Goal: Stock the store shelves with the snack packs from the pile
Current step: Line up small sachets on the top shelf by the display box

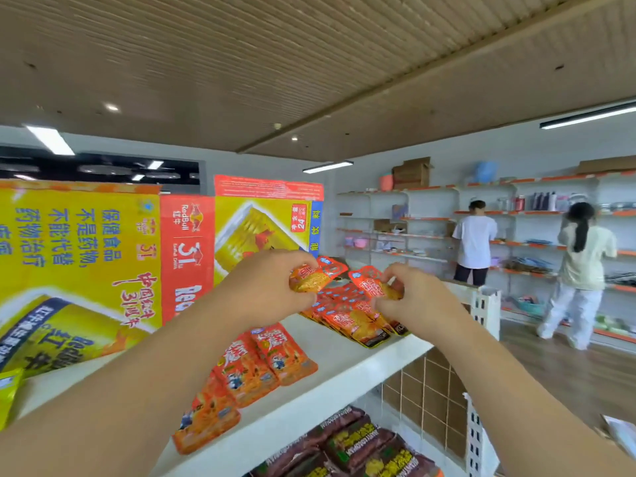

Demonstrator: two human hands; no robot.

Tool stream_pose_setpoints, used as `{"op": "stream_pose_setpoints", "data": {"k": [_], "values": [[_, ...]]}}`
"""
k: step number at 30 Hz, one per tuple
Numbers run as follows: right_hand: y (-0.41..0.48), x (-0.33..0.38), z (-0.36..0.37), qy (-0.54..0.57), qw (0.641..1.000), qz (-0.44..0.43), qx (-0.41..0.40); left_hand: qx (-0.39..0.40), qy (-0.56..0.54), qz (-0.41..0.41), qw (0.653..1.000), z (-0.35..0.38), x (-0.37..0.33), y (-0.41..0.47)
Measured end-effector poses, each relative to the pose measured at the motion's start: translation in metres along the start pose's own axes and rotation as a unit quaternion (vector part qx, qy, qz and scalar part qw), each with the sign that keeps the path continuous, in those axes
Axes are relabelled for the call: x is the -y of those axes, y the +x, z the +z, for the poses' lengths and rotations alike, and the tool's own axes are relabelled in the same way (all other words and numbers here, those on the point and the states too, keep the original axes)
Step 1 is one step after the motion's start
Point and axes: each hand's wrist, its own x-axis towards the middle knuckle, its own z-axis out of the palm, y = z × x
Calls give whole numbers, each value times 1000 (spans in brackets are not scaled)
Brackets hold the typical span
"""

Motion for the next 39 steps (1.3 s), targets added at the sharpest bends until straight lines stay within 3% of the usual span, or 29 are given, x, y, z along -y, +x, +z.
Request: {"op": "stream_pose_setpoints", "data": {"k": [6,15,39], "values": [[29,-32,43,21,998,-56,35,-13,-20,-70,997,44,-1,32],[42,-56,74,15,993,-113,22,-23,-60,-144,988,67,27,24],[41,-71,92,26,989,-139,42,5,3,-142,990,64,12,22]]}}
